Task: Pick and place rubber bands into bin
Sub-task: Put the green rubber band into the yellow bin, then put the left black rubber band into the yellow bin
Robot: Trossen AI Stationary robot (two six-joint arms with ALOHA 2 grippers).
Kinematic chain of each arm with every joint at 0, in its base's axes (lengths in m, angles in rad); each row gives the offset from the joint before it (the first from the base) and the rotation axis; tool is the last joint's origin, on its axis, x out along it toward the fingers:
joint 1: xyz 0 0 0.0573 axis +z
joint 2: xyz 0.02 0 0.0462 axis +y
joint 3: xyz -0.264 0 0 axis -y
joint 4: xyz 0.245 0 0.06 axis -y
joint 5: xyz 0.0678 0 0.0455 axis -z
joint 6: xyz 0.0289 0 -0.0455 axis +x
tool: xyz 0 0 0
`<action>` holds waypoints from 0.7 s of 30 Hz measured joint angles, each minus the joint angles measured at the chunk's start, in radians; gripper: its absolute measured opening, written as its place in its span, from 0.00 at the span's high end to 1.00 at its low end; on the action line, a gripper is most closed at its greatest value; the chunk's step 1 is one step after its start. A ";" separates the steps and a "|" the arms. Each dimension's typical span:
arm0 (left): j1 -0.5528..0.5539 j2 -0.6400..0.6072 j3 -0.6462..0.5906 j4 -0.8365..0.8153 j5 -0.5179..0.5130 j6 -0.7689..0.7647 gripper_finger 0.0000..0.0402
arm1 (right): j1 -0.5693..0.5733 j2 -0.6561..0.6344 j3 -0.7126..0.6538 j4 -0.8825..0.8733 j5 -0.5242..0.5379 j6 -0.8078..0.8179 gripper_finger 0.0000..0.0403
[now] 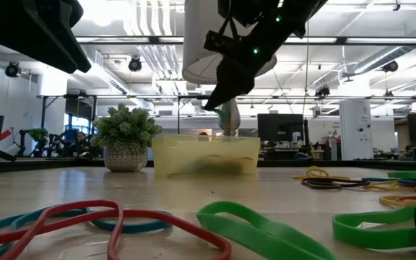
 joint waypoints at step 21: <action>0.000 0.000 -0.015 0.073 0.195 -0.047 0.71 | 0.000 -0.013 -0.029 -0.036 -0.159 0.038 0.66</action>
